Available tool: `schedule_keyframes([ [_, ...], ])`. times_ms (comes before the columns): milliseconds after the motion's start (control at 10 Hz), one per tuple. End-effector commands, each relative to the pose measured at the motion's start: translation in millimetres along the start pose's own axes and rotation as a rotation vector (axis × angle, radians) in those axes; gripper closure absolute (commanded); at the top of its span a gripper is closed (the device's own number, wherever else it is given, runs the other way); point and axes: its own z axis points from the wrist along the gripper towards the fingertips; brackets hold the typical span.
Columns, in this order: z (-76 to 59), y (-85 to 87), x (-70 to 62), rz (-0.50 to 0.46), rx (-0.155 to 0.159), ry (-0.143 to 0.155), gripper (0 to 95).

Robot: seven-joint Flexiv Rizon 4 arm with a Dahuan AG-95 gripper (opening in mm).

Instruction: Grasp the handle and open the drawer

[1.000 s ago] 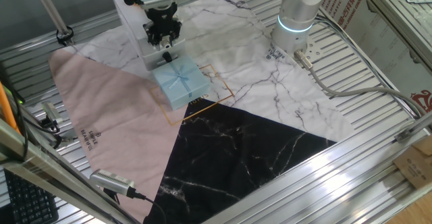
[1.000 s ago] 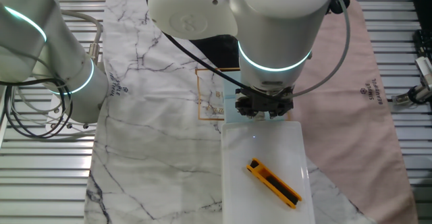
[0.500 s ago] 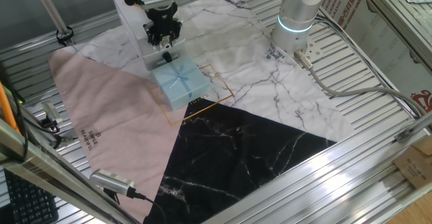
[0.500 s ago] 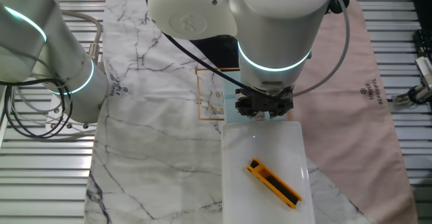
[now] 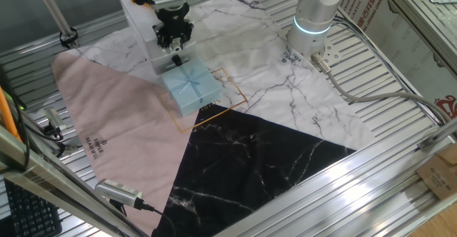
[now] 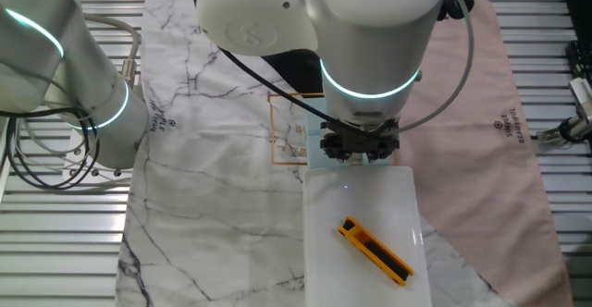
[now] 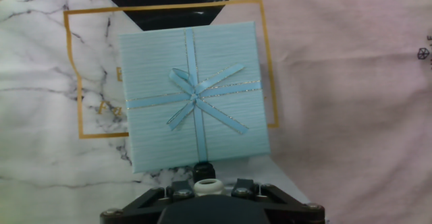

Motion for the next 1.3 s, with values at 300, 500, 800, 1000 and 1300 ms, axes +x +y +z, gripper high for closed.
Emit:
schedule_keyframes([
  [300,0.8,0.4,-0.2,0.002,0.009,-0.002,76.0],
  [500,1.0,0.9,-0.3,0.006,0.013,0.001,95.0],
  [800,1.0,0.9,-0.3,0.006,0.013,0.001,95.0],
  [1000,1.0,0.9,-0.3,0.006,0.013,0.001,95.0],
  [1300,1.0,0.9,-0.3,0.006,0.013,0.001,95.0],
])
